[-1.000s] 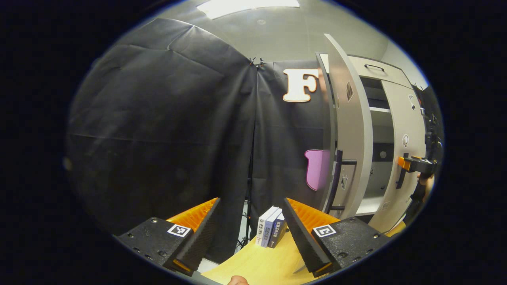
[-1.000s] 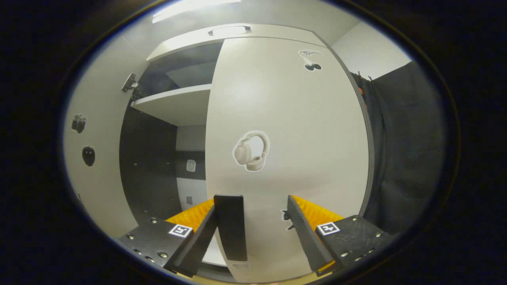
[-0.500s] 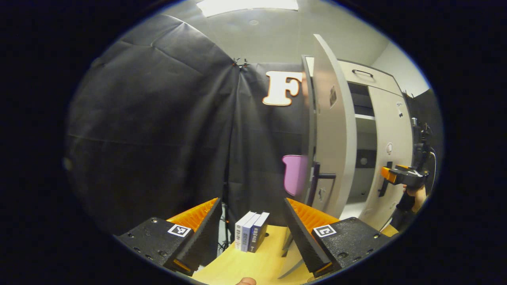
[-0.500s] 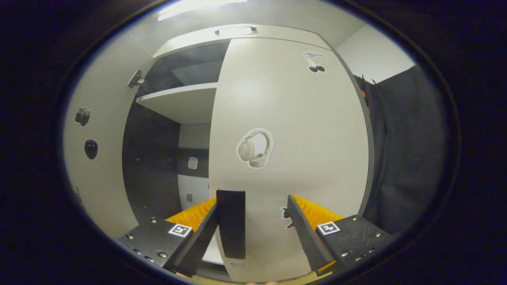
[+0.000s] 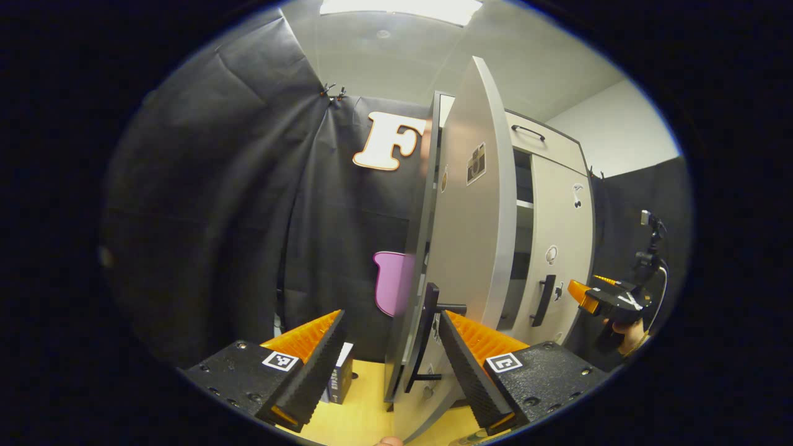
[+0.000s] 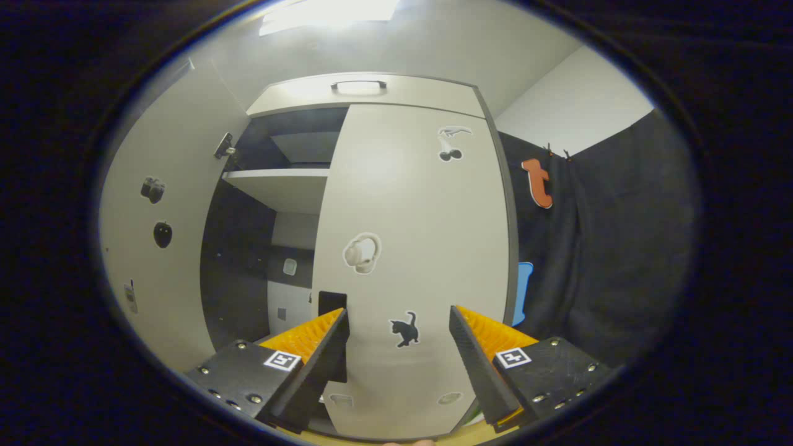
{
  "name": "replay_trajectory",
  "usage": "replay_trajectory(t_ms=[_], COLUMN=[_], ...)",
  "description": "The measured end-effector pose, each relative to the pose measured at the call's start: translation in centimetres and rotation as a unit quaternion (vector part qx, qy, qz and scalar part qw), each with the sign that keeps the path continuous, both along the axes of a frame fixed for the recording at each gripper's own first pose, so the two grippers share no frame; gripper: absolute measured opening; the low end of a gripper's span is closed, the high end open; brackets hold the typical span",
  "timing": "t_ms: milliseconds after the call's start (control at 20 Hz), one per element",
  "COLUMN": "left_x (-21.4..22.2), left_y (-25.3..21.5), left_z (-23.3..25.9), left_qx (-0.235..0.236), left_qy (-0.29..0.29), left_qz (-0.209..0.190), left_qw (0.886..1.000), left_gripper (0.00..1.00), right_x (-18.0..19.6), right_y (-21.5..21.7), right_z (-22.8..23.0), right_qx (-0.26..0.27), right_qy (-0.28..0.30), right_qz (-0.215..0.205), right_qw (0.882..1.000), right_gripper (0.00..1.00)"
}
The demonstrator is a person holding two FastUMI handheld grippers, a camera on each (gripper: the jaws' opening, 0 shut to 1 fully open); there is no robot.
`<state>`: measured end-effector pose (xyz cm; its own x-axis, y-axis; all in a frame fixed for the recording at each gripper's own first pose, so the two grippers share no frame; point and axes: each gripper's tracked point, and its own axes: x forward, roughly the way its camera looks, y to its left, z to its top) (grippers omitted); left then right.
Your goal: Grasp the bottle in the cabinet with the left hand and place it on the coaster, then close the right door with the right hand and the left door with the left hand.
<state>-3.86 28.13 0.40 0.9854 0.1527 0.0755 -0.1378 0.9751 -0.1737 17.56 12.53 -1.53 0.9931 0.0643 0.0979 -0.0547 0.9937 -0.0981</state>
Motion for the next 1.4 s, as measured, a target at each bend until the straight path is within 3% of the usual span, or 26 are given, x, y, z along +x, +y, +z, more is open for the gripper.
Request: replay_trajectory(t_ms=[50, 100, 300, 700, 950, 1000, 1050, 1100, 1250, 1400], left_x=[0.1, 0.2, 1.1, 3.0, 4.8, 5.1, 5.4, 5.7, 6.5, 7.5], left_y=[-0.4, -0.8, -2.9, -7.7, -10.3, -10.8, -11.2, -11.4, -11.9, -12.6], left_z=[-0.1, 0.0, 0.6, 1.4, 1.3, 1.2, 1.1, 1.1, 1.1, 1.1], left_qx=[-0.005, -0.004, 0.027, 0.025, 0.005, -0.002, -0.008, -0.011, 0.001, 0.016], left_qy=[0.002, 0.001, -0.003, -0.014, -0.018, -0.019, -0.018, -0.018, -0.013, -0.010], left_qz=[-0.011, -0.019, -0.047, -0.095, -0.115, -0.118, -0.120, -0.121, -0.117, -0.121], left_qw=[1.000, 1.000, 0.999, 0.995, 0.993, 0.993, 0.993, 0.992, 0.993, 0.992], left_gripper=[0.89, 0.94, 0.94, 0.93, 0.93, 0.99, 0.93, 0.94, 1.00, 1.00], right_x=[-0.3, -0.7, -2.5, -5.0, -6.2, -6.4, -6.7, -6.9, -7.6, -8.2], right_y=[-0.7, -1.4, -4.1, -8.4, -10.6, -11.1, -11.5, -11.9, -12.8, -13.6], right_z=[-0.3, -0.5, -1.5, -1.9, -1.3, -1.2, -1.1, -0.9, -0.5, -0.1], right_qx=[0.002, 0.003, -0.005, -0.002, -0.008, -0.009, -0.009, -0.008, -0.010, -0.014], right_qy=[0.004, 0.008, 0.023, 0.040, 0.038, 0.038, 0.038, 0.037, 0.034, 0.032], right_qz=[-0.007, -0.014, -0.036, -0.063, -0.075, -0.078, -0.081, -0.083, -0.091, -0.096], right_qw=[1.000, 1.000, 0.999, 0.997, 0.996, 0.996, 0.996, 0.996, 0.995, 0.995], right_gripper=[0.98, 0.98, 0.99, 0.99, 0.99, 0.99, 0.99, 0.99, 0.99, 0.99])
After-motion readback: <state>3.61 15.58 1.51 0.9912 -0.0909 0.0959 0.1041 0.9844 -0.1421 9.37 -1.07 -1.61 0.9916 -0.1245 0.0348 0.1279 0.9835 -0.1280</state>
